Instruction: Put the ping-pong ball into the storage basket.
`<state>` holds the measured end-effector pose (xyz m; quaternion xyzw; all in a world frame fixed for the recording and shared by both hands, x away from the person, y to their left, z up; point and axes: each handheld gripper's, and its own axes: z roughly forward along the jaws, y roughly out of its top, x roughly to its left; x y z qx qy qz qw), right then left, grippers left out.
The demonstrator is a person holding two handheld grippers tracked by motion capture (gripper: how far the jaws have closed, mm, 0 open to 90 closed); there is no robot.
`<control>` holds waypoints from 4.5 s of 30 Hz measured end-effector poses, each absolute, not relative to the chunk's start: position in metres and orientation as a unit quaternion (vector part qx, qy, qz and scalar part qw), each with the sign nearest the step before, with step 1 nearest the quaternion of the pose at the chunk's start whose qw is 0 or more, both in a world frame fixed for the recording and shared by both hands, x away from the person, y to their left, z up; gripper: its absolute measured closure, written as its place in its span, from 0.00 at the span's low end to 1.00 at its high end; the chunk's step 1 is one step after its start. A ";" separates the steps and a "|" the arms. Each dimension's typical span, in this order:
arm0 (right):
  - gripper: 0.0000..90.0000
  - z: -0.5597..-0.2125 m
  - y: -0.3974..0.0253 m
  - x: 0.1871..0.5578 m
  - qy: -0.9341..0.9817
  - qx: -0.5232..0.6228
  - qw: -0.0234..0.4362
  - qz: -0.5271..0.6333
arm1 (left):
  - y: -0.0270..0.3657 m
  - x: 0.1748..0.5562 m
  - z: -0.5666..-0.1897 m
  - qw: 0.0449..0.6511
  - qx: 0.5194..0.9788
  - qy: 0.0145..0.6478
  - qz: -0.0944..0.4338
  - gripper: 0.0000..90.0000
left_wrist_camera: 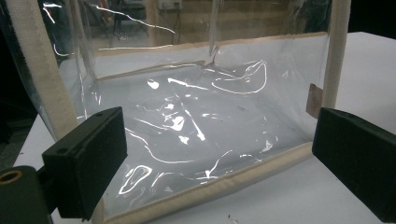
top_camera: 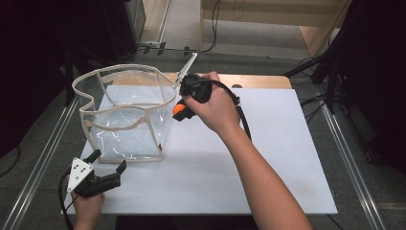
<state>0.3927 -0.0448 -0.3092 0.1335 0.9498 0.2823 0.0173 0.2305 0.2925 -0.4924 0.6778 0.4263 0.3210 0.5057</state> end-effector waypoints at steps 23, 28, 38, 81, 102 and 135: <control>0.54 -0.290 -0.036 0.401 0.950 0.126 0.020 0.285 | 0.293 0.230 -0.492 0.507 0.678 0.425 0.320 0.04; 0.54 -0.287 -0.034 0.402 0.950 0.126 0.021 0.284 | 0.293 0.231 -0.492 0.506 0.679 0.425 0.321 0.04; 0.54 -0.279 -0.030 0.410 0.950 0.125 0.021 0.286 | 0.293 0.231 -0.492 0.507 0.678 0.425 0.321 0.04; 0.54 -0.272 0.007 0.435 0.955 0.123 0.024 0.267 | 0.294 0.231 -0.492 0.509 0.677 0.427 0.317 0.04; 0.35 -0.274 -0.002 0.442 0.949 0.154 0.046 0.271 | 0.295 0.231 -0.492 0.510 0.677 0.427 0.316 0.04; 0.00 -0.317 -0.051 0.411 0.935 0.204 0.028 0.287 | 0.294 0.231 -0.492 0.510 0.676 0.427 0.317 0.04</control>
